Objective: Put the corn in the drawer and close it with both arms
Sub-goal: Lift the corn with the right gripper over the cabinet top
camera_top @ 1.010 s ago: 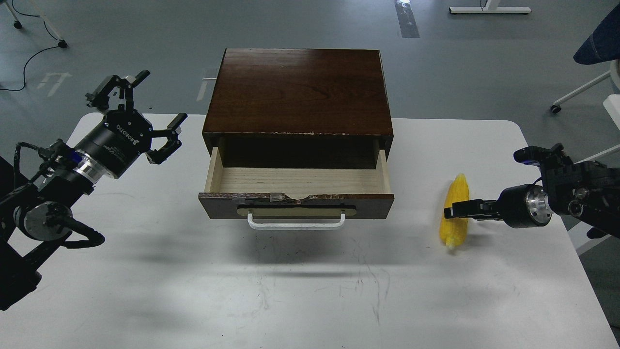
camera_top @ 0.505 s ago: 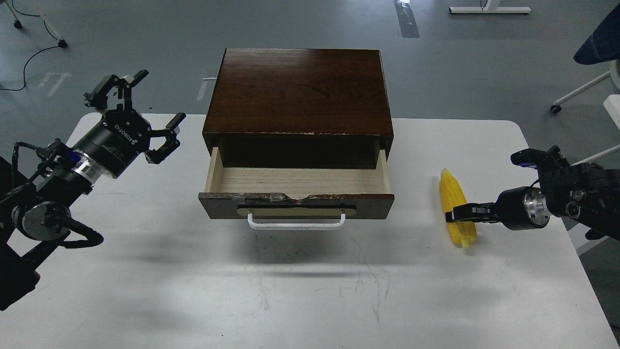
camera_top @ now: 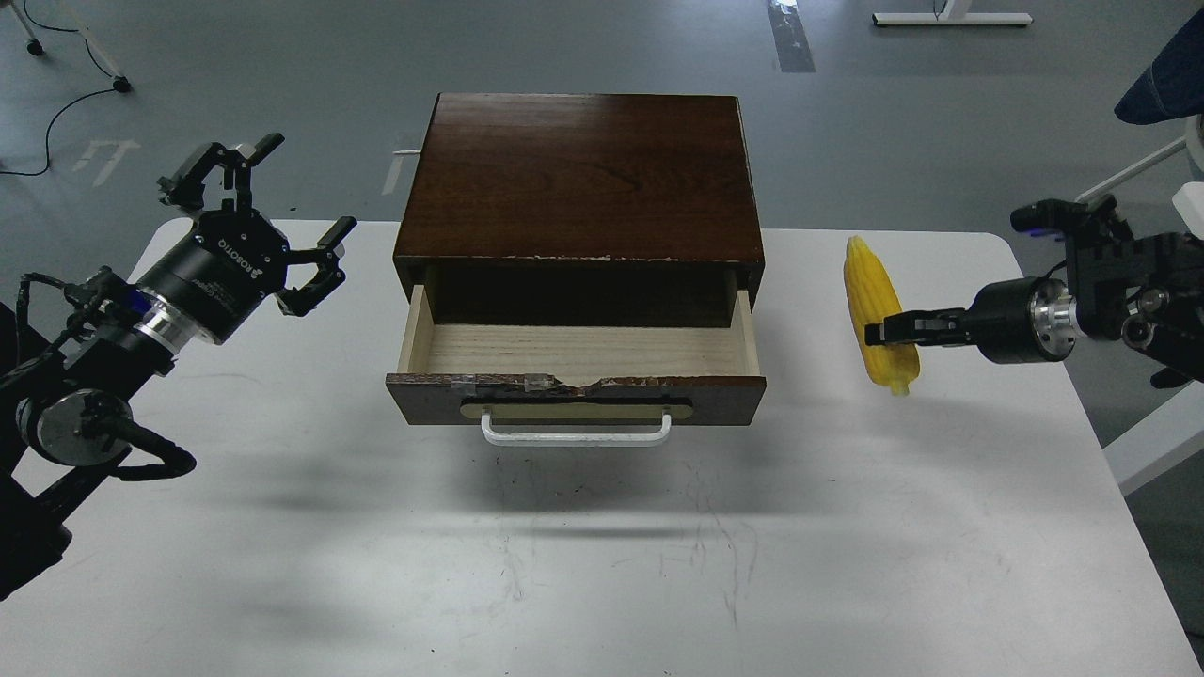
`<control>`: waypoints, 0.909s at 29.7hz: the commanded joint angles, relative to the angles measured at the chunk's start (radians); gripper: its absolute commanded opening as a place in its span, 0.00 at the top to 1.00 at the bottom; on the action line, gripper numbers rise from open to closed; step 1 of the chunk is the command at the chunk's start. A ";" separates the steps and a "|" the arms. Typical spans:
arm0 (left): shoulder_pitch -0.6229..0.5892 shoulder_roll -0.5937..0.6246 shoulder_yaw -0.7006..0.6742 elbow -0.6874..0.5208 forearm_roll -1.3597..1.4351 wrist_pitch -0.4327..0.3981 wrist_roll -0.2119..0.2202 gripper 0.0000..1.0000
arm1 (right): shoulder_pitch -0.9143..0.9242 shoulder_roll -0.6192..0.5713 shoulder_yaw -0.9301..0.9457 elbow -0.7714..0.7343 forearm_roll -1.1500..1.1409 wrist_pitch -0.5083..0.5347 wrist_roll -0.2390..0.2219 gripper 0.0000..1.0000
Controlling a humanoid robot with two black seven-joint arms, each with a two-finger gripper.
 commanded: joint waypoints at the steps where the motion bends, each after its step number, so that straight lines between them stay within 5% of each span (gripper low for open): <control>1: 0.000 0.001 0.001 -0.001 0.000 0.000 0.002 0.00 | 0.182 0.025 -0.031 0.056 -0.003 0.004 0.056 0.68; 11: -0.001 0.043 0.001 -0.004 0.000 0.000 0.002 0.00 | 0.520 0.326 -0.231 0.172 -0.046 -0.006 0.076 0.69; 27: 0.000 0.090 0.003 -0.015 0.000 0.000 0.002 0.00 | 0.557 0.618 -0.414 0.164 -0.411 -0.183 0.076 0.68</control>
